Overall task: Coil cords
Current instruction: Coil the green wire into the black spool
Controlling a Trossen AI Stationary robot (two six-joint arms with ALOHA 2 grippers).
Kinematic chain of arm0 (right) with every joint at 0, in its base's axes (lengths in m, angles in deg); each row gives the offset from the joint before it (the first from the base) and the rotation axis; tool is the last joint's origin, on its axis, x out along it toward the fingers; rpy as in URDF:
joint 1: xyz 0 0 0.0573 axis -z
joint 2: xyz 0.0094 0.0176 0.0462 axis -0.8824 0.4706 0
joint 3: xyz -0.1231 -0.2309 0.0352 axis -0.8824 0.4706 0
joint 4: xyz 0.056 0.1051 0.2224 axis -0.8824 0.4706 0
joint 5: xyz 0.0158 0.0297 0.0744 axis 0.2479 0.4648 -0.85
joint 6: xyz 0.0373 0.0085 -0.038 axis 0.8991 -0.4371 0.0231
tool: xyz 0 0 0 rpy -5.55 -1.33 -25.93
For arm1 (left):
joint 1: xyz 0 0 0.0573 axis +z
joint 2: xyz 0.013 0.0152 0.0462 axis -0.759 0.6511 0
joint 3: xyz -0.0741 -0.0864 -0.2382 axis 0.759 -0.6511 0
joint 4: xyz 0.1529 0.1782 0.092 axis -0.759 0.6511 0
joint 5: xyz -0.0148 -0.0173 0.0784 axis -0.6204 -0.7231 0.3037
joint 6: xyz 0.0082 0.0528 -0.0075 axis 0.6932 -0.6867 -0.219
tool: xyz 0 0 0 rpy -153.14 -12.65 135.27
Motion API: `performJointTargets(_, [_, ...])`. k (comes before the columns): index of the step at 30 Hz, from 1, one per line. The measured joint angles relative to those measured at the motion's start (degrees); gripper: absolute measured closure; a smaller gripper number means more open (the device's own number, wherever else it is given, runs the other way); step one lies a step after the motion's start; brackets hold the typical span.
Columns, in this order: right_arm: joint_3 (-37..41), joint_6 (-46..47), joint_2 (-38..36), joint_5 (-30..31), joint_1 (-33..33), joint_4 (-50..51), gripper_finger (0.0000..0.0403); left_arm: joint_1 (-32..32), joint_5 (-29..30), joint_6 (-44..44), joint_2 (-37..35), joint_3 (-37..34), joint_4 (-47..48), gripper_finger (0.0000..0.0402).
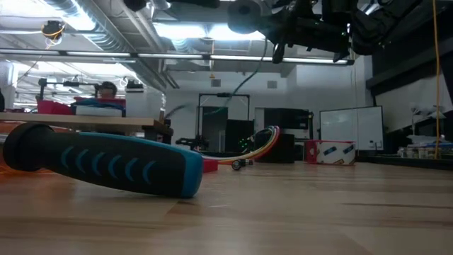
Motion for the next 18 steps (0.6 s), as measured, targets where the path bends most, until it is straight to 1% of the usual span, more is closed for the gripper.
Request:
performJointTargets(2, [0.0,0.0,0.0,0.0,0.0,0.0,0.0402,0.2,-1.3,0.8,0.0,0.0,-0.1,0.0390])
performJointTargets(3, [0.0,0.0,0.0,0.0,0.0,0.0,0.0402,0.6,-3.0,1.3,0.0,0.0,-0.1,0.0388])
performJointTargets(6, [0.0,0.0,0.0,0.0,0.0,0.0,0.0402,2.0,-10.1,1.6,0.0,0.0,-0.1,0.0374])
performJointTargets(8, [0.0,0.0,0.0,0.0,0.0,0.0,0.0402,3.4,-14.6,1.3,0.0,0.0,-0.2,0.0358])
performJointTargets(11, [0.0,0.1,0.0,0.0,0.0,-0.2,0.0402,5.6,-20.2,-1.6,0.0,0.0,-1.1,0.0323])
performJointTargets(14, [0.0,0.1,0.0,0.0,0.0,-1.5,0.0402,7.7,-24.3,-6.1,0.0,0.0,-4.7,0.0288])
performJointTargets(18, [0.0,0.2,0.0,-0.7,0.0,-5.7,0.0402,10.5,-25.5,-13.4,0.6,0.1,-10.8,0.0264])
